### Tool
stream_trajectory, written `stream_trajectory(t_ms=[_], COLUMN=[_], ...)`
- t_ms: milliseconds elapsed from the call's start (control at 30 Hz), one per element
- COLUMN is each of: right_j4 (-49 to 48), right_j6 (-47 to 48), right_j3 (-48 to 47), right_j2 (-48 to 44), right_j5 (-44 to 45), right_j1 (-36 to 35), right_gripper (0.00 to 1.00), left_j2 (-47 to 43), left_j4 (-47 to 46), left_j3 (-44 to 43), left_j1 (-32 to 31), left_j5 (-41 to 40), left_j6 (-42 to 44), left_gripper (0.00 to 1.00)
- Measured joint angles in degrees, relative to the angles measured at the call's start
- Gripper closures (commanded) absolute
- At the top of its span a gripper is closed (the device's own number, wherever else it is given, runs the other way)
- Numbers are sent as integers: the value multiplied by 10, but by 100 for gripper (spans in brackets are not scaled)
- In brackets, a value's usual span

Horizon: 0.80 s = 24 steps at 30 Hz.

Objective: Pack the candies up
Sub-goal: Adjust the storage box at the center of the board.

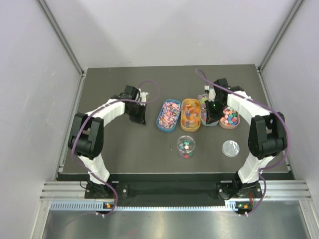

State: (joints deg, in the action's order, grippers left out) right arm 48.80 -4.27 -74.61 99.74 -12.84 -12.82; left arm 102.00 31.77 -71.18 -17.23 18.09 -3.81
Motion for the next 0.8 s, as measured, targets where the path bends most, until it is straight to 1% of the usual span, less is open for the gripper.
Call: stream_trajectory(t_ms=[133,333,500,800], right_j4=[0,0,0,-2], right_j6=[0,1,2,2], right_j3=[0,0,1,14], right_j2=[-1,-3,-4,-28], right_j5=[0,0,2,2], right_j1=[0,5,8,21], right_gripper=[100,100,100,100], left_j2=[14,30,82,119], left_j4=[11,4,-3,-10], left_j3=[33,37,-5,-53], left_j1=[-19,-61,-85,-104], left_j5=[11,27,52,66], left_j6=[10,5,-8,-22], left_gripper=[100,100,100,100])
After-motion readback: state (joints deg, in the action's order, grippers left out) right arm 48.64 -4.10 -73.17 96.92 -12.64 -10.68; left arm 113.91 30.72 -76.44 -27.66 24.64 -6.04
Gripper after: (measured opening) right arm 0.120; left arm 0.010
